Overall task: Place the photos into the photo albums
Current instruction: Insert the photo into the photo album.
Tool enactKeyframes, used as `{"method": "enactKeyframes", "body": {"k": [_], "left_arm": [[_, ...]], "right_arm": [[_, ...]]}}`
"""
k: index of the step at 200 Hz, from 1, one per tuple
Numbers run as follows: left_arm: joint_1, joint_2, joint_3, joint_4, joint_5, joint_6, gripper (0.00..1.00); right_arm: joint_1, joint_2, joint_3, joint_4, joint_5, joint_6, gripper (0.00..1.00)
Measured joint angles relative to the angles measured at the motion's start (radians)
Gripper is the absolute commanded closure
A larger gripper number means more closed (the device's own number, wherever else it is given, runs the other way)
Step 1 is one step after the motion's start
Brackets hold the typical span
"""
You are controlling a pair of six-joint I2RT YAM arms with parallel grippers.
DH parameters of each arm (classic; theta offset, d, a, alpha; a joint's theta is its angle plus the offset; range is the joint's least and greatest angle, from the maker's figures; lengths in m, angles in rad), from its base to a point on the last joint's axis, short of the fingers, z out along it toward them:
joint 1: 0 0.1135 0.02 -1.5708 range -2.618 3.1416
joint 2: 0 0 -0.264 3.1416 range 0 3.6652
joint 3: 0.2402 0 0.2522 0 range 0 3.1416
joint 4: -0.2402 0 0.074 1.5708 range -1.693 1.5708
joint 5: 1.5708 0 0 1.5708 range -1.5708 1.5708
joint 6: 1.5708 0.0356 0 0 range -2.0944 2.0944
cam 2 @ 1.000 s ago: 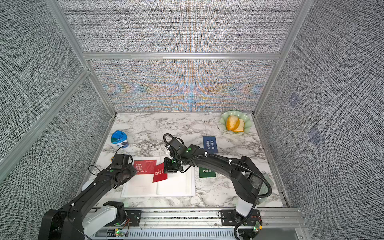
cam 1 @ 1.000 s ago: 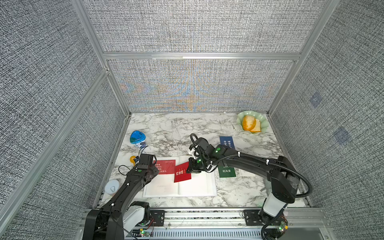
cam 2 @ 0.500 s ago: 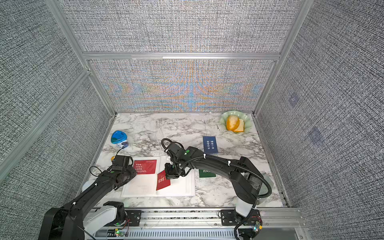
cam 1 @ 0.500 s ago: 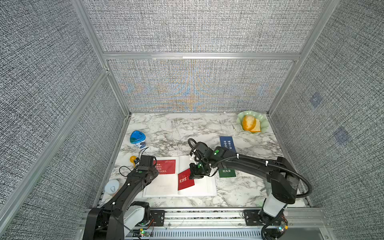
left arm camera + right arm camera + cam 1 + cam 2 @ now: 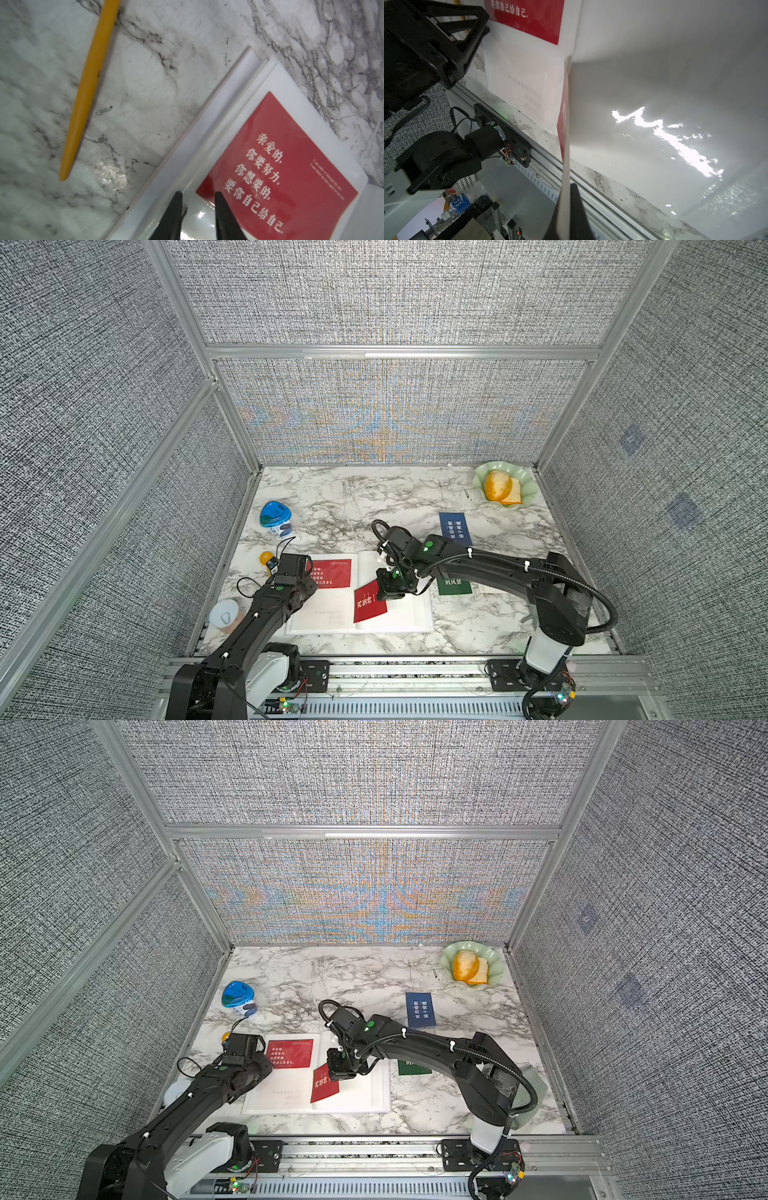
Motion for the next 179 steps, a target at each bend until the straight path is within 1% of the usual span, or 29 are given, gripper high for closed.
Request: {"method": "enactKeyframes", "body": {"k": [63,128,179], "left_arm": [[0.000,-0.034,-0.011,-0.004,0.005,-0.003,0.70],[0.000,-0.026,-0.011,-0.003,0.008,0.001,0.70],[0.000,-0.029,-0.014,0.000,0.012,0.001,0.70]], "right_arm": [[0.005,-0.003,-0.038,0.020,0.021,0.037,1.00],[0.007,-0.019,-0.076,0.060,0.035,0.077,1.00],[0.010,0.014,-0.070,0.077,0.025,0.081,1.00]]}}
